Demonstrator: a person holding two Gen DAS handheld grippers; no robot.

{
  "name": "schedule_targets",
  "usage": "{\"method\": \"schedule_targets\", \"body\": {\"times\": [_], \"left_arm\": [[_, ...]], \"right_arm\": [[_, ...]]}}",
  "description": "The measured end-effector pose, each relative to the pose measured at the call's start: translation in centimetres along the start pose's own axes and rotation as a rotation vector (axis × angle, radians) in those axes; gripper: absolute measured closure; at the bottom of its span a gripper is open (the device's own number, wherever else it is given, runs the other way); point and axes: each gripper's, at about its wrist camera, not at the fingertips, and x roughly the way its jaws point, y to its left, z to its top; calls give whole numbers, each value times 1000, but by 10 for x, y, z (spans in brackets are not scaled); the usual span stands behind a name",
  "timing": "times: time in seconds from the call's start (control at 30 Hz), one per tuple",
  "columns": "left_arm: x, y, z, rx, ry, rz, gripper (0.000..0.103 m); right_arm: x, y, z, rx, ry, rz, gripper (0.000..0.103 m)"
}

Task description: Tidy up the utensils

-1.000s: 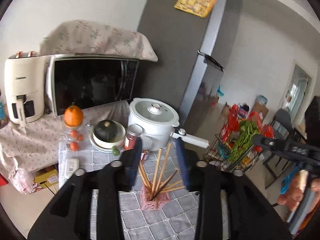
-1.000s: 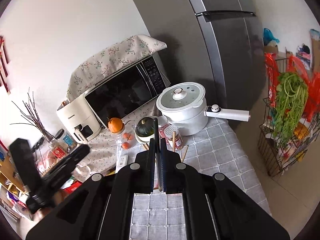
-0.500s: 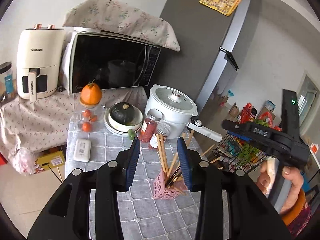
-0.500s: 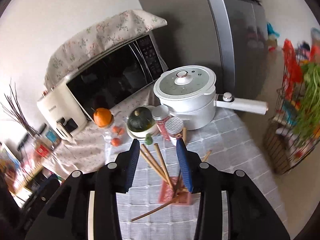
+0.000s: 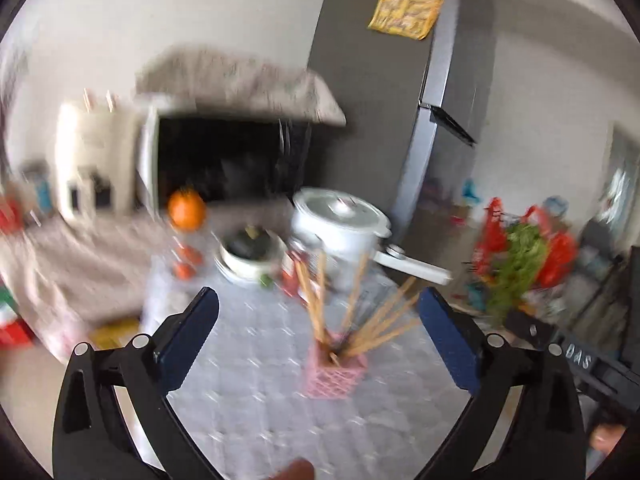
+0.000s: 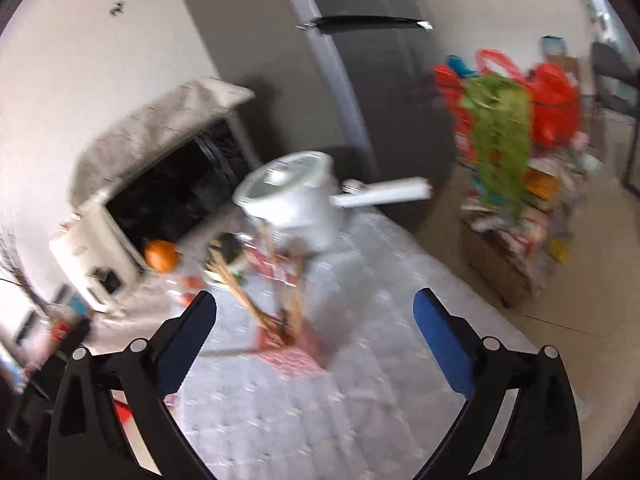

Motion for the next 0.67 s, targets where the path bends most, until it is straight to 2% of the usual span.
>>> {"method": "schedule_targets", "body": {"times": [0.03,0.1,0.17,0.27,0.3,0.5,0.67], "left_arm": [[-3,-10,-5,41,-16,28,7],[-2,-30,-17,93,2,34,7],[0,-41,-28,100,10,28,7],[-3,-49,-37,103,-24,83,7],[-3,-49,-39,103,-20,94,7],[1,-60,-44,127,25,153,7],[3,-63,-45,126,54,140,7]], "right_arm": [[-2,-3,-6,-9,-7,-32,7],[-5,-9,-19,-37,-25,-101,7],[-9,-17,-32,-32,-51,-135,7],[-9,-18,-39,-122,-57,-275,7],[-11,-20,-41,-134,-68,-298,7],[-26,-37,-43,-95,-73,-296,7],[-33,-38,-44,-93,-84,-296,7]]}}
